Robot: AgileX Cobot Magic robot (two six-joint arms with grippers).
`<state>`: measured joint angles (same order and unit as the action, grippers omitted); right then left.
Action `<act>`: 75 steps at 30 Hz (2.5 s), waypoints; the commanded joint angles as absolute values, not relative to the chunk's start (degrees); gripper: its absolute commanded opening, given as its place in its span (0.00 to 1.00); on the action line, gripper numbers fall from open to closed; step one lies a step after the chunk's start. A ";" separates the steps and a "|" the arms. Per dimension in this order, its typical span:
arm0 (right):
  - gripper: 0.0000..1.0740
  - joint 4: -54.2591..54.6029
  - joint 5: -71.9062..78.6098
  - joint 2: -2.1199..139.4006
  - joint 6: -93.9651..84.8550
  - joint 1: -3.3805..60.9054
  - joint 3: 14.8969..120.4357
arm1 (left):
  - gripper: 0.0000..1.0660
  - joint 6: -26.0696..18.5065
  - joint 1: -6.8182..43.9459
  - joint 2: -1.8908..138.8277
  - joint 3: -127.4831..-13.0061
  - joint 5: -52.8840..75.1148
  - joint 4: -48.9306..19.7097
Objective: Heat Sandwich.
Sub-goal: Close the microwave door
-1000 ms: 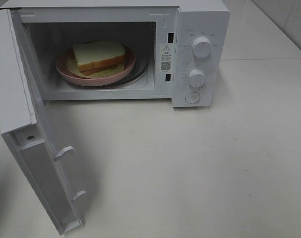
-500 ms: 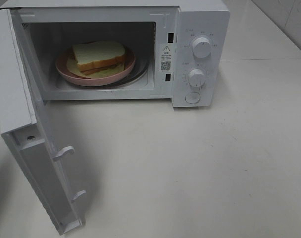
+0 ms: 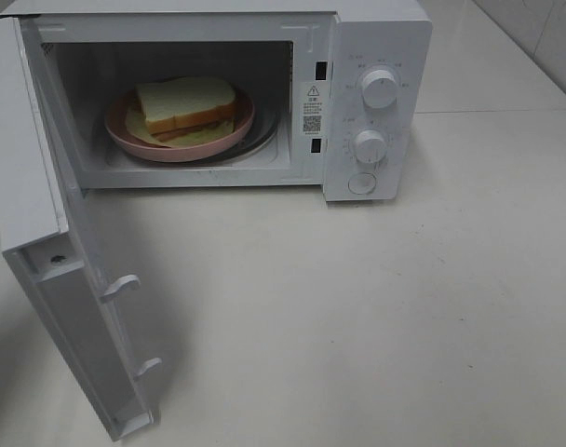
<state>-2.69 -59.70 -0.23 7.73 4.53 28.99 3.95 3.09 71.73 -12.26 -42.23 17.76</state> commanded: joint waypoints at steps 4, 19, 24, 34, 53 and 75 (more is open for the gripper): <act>0.71 -2.35 -59.47 -1.78 7.73 4.01 28.93 | 0.00 6.65 4.81 75.06 -12.78 -47.33 21.83; 0.71 -2.35 -59.47 -1.78 7.79 4.01 28.93 | 0.00 5.84 16.62 83.59 -18.16 -49.56 18.11; 0.71 -2.35 -59.47 -1.78 7.79 4.01 28.93 | 0.00 4.07 20.40 86.40 -19.94 -50.08 11.92; 0.71 -2.35 -59.47 -1.78 7.79 4.01 28.93 | 0.00 -2.35 30.14 92.59 -24.69 -52.43 -0.74; 0.71 -2.35 -59.47 -1.78 7.79 4.01 28.93 | 0.00 -7.39 38.96 103.99 -37.30 -52.31 -16.04; 0.71 -2.35 -59.47 -1.78 7.79 4.01 28.93 | 0.00 -9.40 39.36 112.13 -51.51 -49.10 -20.23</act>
<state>-2.64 -59.70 -0.23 7.73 4.53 28.99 -9.22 39.08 111.84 -50.36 -49.45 -19.54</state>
